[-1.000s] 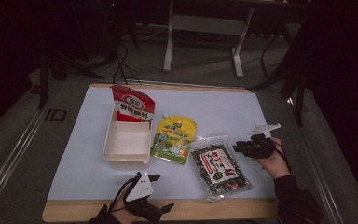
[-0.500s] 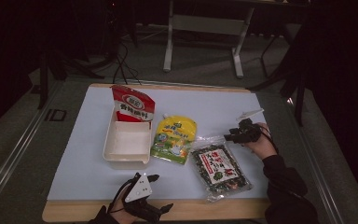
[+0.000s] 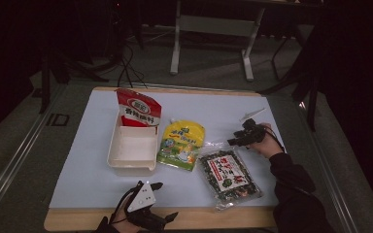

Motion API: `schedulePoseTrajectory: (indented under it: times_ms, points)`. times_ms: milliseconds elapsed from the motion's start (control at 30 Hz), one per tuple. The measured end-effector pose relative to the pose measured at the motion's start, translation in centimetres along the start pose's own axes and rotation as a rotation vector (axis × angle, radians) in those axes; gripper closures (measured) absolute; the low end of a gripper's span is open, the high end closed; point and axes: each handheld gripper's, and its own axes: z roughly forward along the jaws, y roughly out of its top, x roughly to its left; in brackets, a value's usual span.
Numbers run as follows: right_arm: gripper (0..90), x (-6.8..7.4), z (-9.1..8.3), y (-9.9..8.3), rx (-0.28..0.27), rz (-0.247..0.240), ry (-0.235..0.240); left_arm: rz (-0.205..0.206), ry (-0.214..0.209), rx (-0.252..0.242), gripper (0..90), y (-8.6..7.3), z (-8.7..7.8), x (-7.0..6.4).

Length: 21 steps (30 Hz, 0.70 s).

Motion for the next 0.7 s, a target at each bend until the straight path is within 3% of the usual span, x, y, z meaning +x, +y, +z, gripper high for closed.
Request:
schedulePoseTrajectory:
  times_ms: [133, 300, 367, 700]
  points:
    - [53.3, 0.0, 0.3, -0.2, 0.019, -0.008, 0.034, -0.003, 0.001, 0.0, 1.8, 0.0, 0.0, 0.0]
    - [79.1, 0.4, 0.0, -0.1, 0.035, -0.03, 0.012, 0.001, -0.001, 0.006, 1.8, 0.0, 0.0, 0.0]
    - [85.1, 0.6, -0.2, 0.0, 0.037, -0.032, 0.007, -0.001, -0.002, 0.004, 1.8, 0.0, 0.0, 0.0]
    - [89.7, 1.6, -2.2, 0.7, -0.004, -0.047, -0.019, -0.005, -0.004, 0.0, 1.8, 0.1, 0.1, 0.0]
